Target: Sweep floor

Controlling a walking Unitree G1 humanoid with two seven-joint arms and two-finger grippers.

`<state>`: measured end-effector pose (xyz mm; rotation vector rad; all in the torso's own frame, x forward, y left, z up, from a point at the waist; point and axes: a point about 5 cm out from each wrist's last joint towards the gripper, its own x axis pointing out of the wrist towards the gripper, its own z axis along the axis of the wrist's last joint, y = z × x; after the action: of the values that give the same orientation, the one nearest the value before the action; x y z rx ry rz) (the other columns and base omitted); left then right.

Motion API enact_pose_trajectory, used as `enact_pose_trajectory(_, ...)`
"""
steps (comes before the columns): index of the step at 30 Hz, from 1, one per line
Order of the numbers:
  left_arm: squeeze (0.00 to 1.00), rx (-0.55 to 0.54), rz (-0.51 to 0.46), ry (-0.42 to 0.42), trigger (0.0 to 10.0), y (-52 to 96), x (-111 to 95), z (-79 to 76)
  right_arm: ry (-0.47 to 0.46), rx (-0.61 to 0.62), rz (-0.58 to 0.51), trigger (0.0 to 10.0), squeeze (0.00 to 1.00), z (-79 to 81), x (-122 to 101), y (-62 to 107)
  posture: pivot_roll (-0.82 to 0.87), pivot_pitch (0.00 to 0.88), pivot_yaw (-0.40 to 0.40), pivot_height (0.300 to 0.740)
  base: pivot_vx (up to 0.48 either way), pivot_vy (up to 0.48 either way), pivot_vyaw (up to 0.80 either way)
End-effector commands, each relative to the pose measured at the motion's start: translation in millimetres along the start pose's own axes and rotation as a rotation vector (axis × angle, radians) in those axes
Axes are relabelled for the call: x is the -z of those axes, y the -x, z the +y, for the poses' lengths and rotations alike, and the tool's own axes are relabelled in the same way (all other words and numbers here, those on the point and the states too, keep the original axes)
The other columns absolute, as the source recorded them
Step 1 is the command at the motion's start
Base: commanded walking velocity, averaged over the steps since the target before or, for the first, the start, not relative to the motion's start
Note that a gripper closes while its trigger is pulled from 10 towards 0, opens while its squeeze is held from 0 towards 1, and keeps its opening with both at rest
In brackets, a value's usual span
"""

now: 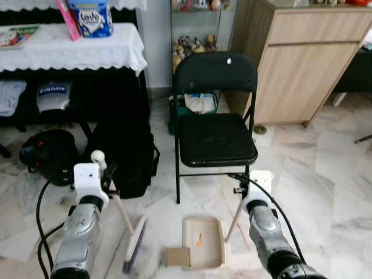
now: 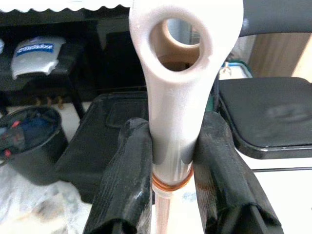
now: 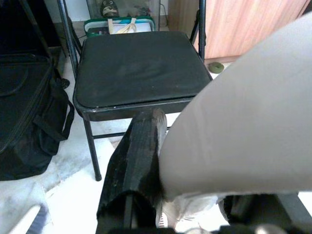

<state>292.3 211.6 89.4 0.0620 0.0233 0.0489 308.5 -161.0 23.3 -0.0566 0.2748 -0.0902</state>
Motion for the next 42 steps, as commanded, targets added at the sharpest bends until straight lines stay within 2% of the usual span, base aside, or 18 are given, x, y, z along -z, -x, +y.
enact_pose_trajectory(1, 0.0, 0.021, -0.042, -0.134, 10.0, -4.8, -15.0, 3.6, -0.006, 0.006, 0.066, 10.0, 0.0, -1.1, 13.4, 4.4, -0.04, 0.068, -0.002, 0.74, 0.0, 0.0, 0.0)
enact_pose_trajectory(4, 0.0, 0.07, 0.003, -0.308, 10.0, -1.2, -9.5, 5.0, -0.006, 0.006, 0.072, 10.0, 0.0, -1.2, 14.3, 4.6, -0.04, 0.07, 0.0, 0.74, 0.0, 0.0, 0.0)
enact_pose_trajectory(7, 0.0, 0.077, 0.018, -0.334, 10.0, 0.0, -7.5, 5.6, -0.006, 0.007, 0.073, 10.0, 0.0, -1.2, 14.5, 4.6, -0.04, 0.072, 0.0, 0.74, 0.0, 0.0, 0.0)
enact_pose_trajectory(9, 0.0, 0.103, 0.051, -0.409, 10.0, 7.8, 4.0, 7.8, -0.005, 0.005, 0.079, 10.0, 0.0, -0.6, 15.5, 4.9, -0.04, 0.074, 0.0, 0.74, 0.0, 0.0, 0.0)
enact_pose_trajectory(14, 0.0, 0.111, 0.078, -0.446, 10.0, 11.2, 10.9, 9.0, -0.005, 0.006, 0.079, 10.0, 0.0, -0.8, 15.7, 4.9, -0.04, 0.074, 0.0, 0.74, 0.0, 0.0, 0.0)
enact_pose_trajectory(19, 0.0, 0.133, 0.186, -0.437, 10.0, 17.7, 29.0, 11.0, -0.003, 0.009, 0.083, 10.0, 0.0, -2.7, 16.3, 5.0, -0.05, 0.078, 0.0, 0.74, 0.0, 0.0, 0.0)
enact_pose_trajectory(21, 0.0, 0.187, 0.333, -0.311, 10.0, 27.1, 48.7, 8.5, -0.001, 0.011, 0.087, 10.0, 0.0, -4.1, 17.4, 5.4, -0.05, 0.082, -0.003, 0.74, 0.0, 0.0, 0.0)
enact_pose_trajectory(27, 0.0, 0.283, 0.443, -0.174, 10.0, 36.3, 60.5, 0.1, 0.001, 0.009, 0.09, 10.0, 0.0, -4.2, 18.0, 5.5, -0.05, 0.082, -0.003, 0.74, 0.0, 0.0, 0.0)
enact_pose_trajectory(28, 0.0, 0.313, 0.474, -0.108, 10.0, 39.3, 62.9, -3.6, 0.001, 0.009, 0.091, 10.0, 0.0, -4.1, 18.0, 5.5, -0.05, 0.082, -0.003, 0.74, 0.0, 0.0, 0.0)
enact_pose_trajectory(29, 0.0, 0.313, 0.474, -0.108, 10.0, 39.3, 62.9, -3.6, 0.001, 0.009, 0.091, 10.0, 0.0, -4.1, 18.0, 5.5, -0.05, 0.082, -0.003, 0.74, 0.0, 0.0, 0.0)
enact_pose_trajectory(30, 0.0, 0.317, 0.492, -0.02, 10.0, 40.1, 63.3, -6.6, 0.002, 0.008, 0.092, 10.0, 0.0, -4.2, 17.8, 5.3, -0.05, 0.087, -0.006, 0.74, 0.0, 0.0, 0.0)
enact_pose_trajectory(32, 0.0, 0.317, 0.492, -0.02, 10.0, 40.1, 63.3, -6.6, 0.002, 0.008, 0.092, 10.0, 0.0, -4.2, 17.8, 5.3, -0.05, 0.087, -0.006, 0.74, 0.0, 0.0, 0.0)
enact_pose_trajectory(34, 0.0, 0.315, 0.495, 0.056, 10.0, 39.3, 61.4, -9.1, 0.002, 0.008, 0.092, 10.0, 0.0, -4.4, 17.8, 5.1, -0.05, 0.087, -0.006, 0.74, 0.0, 0.0, 0.0)
enact_pose_trajectory(35, 0.0, 0.311, 0.493, 0.145, 10.0, 37.2, 57.9, -11.8, 0.002, 0.008, 0.094, 10.0, 0.0, -4.7, 17.9, 5.1, -0.05, 0.087, -0.006, 0.74, 0.0, 0.0, 0.0)
enact_pose_trajectory(36, 0.0, 0.311, 0.493, 0.145, 10.0, 37.2, 57.9, -11.8, 0.002, 0.008, 0.094, 10.0, 0.0, -4.7, 17.9, 5.1, -0.05, 0.087, -0.006, 0.74, 0.0, 0.0, 0.0)
enact_pose_trajectory(37, 0.0, 0.314, 0.473, 0.283, 10.0, 31.9, 48.3, -16.4, 0.003, 0.008, 0.096, 10.0, 0.0, -5.1, 18.4, 5.2, -0.05, 0.087, -0.006, 0.74, 0.0, 0.0, 0.0)
enact_pose_trajectory(40, 0.0, 0.339, 0.447, 0.423, 10.0, 28.0, 38.1, -21.2, 0.002, 0.008, 0.097, 10.0, 0.0, -5.1, 18.5, 5.2, -0.05, 0.087, -0.006, 0.74, 0.0, 0.0, 0.0)
enact_pose_trajectory(42, 0.0, 0.344, 0.443, 0.452, 10.0, 27.4, 36.1, -21.9, 0.001, 0.008, 0.097, 10.0, 0.0, -5.3, 18.3, 5.0, -0.05, 0.09, -0.008, 0.74, 0.0, 0.0, 0.0)
